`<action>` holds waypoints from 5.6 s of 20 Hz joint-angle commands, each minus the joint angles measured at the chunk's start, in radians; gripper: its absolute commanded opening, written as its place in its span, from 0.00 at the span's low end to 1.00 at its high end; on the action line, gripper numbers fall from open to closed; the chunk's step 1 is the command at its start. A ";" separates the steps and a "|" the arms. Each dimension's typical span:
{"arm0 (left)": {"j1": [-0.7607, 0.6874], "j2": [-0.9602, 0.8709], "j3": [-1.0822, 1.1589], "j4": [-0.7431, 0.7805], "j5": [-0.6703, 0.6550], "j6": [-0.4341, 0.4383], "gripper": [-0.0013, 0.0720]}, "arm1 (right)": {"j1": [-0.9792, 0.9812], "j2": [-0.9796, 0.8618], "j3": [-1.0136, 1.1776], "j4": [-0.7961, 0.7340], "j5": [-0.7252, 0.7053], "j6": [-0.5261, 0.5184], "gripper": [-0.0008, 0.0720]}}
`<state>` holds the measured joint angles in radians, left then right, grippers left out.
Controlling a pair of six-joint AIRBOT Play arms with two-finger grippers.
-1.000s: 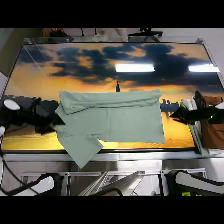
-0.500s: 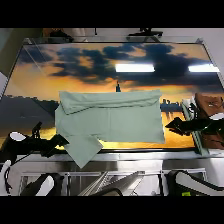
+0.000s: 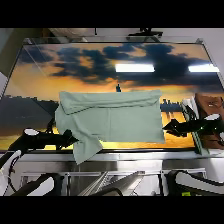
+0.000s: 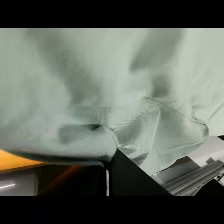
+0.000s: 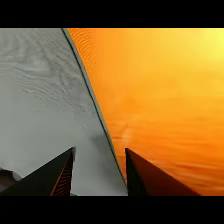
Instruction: Fold the shirts.
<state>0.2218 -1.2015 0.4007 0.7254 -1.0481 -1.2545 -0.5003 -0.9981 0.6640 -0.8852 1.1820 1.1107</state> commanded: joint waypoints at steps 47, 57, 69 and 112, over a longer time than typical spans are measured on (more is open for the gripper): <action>0.057 -0.508 1.106 0.170 -0.304 -0.120 0.97 | 0.092 -0.352 0.465 0.283 -0.078 -0.180 0.89; -0.078 -0.505 1.114 0.163 -0.406 -0.142 0.94 | 0.316 -0.446 0.473 0.283 -0.054 -0.188 0.24; -0.801 -0.711 1.115 0.046 0.213 -0.143 0.04 | 0.278 -0.092 0.860 0.265 0.354 0.093 0.04; 0.276 0.293 1.020 -0.124 -0.471 0.027 0.04 | 0.567 -0.304 0.699 -0.039 0.062 0.195 0.99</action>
<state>0.5091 -0.9119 1.4235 0.6010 -1.5185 -1.2293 0.1570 -1.3128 1.4349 -0.8349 1.1469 1.2594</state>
